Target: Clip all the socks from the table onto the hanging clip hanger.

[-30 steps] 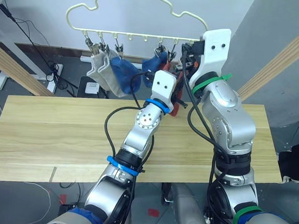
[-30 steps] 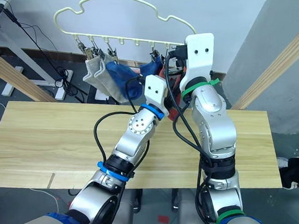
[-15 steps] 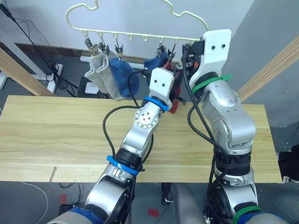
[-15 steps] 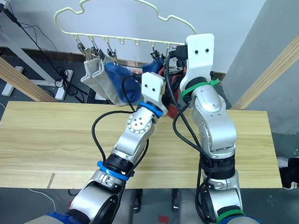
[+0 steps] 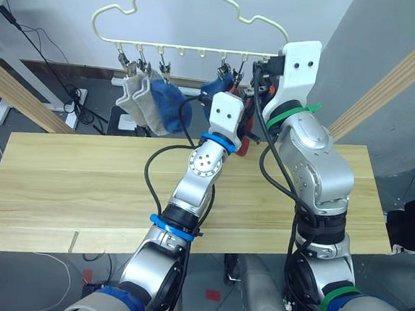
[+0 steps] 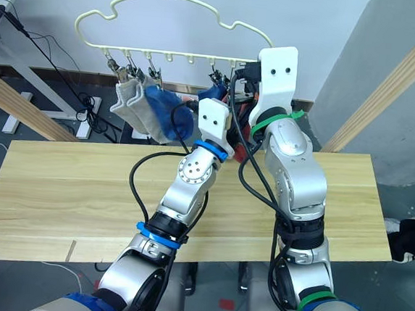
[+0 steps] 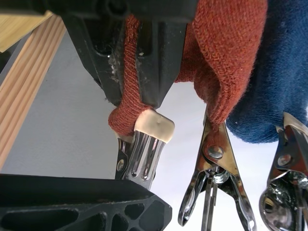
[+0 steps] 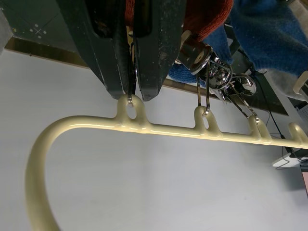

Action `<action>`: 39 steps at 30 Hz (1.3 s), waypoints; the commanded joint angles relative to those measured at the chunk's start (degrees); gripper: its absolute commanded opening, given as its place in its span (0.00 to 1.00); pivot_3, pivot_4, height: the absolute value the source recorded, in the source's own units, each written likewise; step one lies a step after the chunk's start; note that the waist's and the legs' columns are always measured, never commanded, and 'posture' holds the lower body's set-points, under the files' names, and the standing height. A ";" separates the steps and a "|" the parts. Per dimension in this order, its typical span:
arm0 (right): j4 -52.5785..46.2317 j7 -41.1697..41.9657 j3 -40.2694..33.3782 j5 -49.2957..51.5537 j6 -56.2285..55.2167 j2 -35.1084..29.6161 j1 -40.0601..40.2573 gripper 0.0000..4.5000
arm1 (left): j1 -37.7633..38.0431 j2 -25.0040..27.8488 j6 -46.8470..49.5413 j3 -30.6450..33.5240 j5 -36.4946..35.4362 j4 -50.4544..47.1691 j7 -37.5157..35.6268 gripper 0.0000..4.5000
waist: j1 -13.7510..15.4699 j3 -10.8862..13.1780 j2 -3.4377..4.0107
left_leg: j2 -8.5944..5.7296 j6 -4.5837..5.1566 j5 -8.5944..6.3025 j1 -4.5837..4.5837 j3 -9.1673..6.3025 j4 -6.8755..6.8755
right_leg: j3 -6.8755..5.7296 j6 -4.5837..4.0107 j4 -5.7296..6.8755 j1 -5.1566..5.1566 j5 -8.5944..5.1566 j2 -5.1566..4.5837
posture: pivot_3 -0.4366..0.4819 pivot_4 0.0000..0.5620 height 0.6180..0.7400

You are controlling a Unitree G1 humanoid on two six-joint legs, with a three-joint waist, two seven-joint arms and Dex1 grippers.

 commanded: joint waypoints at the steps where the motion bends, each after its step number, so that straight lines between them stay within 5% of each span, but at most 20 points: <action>1: -2.85 -0.38 -0.60 1.28 0.10 0.69 -0.17 0.06 | -1.59 -1.13 -2.22 -0.22 -0.52 -1.10 -0.01 0.00 | 0.00 0.00 0.00 | 0.00 0.00 0.00 0.00 0.00 0.00 | 0.00 0.00 0.00 0.00 0.00 0.00 | 0.35 0.70 1.00; 9: -6.86 -0.77 -2.53 3.33 1.35 0.80 1.17 0.67 | -1.80 -1.30 -1.59 -0.52 -0.94 0.02 -1.36 0.00 | 0.01 0.00 0.00 | -0.01 0.00 0.00 -0.01 0.00 -0.01 | 0.01 0.00 -0.01 0.00 0.00 0.00 | 0.35 0.71 1.00; 11: -9.70 0.12 -3.06 4.67 2.32 0.10 2.51 0.67 | -1.34 -1.26 -1.52 -0.79 -1.47 0.01 -2.67 0.00 | 0.02 0.00 0.00 | -0.02 0.00 0.00 -0.01 0.01 -0.01 | 0.01 0.00 -0.02 0.00 0.00 0.00 | 0.35 0.70 1.00; 21: -19.83 6.38 -2.97 11.58 7.84 -6.29 9.00 0.68 | 3.13 1.89 8.16 -3.12 -6.43 -6.13 -15.04 0.65 | -0.09 0.00 0.00 | -0.02 0.00 0.00 -0.01 -0.01 0.00 | -0.01 0.08 0.01 0.00 -0.05 0.04 | 0.35 0.69 1.00; 27: -25.78 14.91 -3.35 15.69 8.24 -16.62 16.70 0.68 | 12.26 15.98 16.39 -4.84 -11.81 -21.93 -31.38 0.99 | -0.10 0.00 0.00 | 0.04 -0.20 0.12 0.00 -0.03 -0.03 | -0.02 0.04 0.00 0.00 -0.02 0.06 | 0.38 0.66 1.00; 30: -26.91 16.94 -4.16 16.56 7.67 -20.77 20.19 0.68 | 15.62 22.89 19.47 -4.01 -15.12 -26.81 -37.56 0.99 | 0.01 0.00 0.00 | 0.07 -0.22 0.13 0.03 -0.04 0.00 | -0.02 0.12 0.04 0.00 -0.07 0.07 | 0.39 0.65 1.00; 36: -27.33 23.72 -5.73 17.25 3.97 -29.71 25.33 1.00 | 21.56 35.14 27.14 6.17 -22.58 -33.33 -41.55 1.00 | 0.22 -0.06 0.05 | 0.04 -0.15 0.17 0.04 -0.07 0.05 | 0.01 0.27 0.01 0.02 -0.10 0.06 | 0.42 0.61 1.00; 39: -26.39 26.89 -6.77 17.56 1.26 -33.33 26.60 1.00 | 23.27 39.67 31.50 11.45 -25.11 -33.56 -41.29 1.00 | 0.23 -0.08 0.06 | 0.06 -0.14 0.21 0.04 -0.10 0.05 | -0.03 0.27 0.02 0.01 -0.10 0.07 | 0.44 0.59 1.00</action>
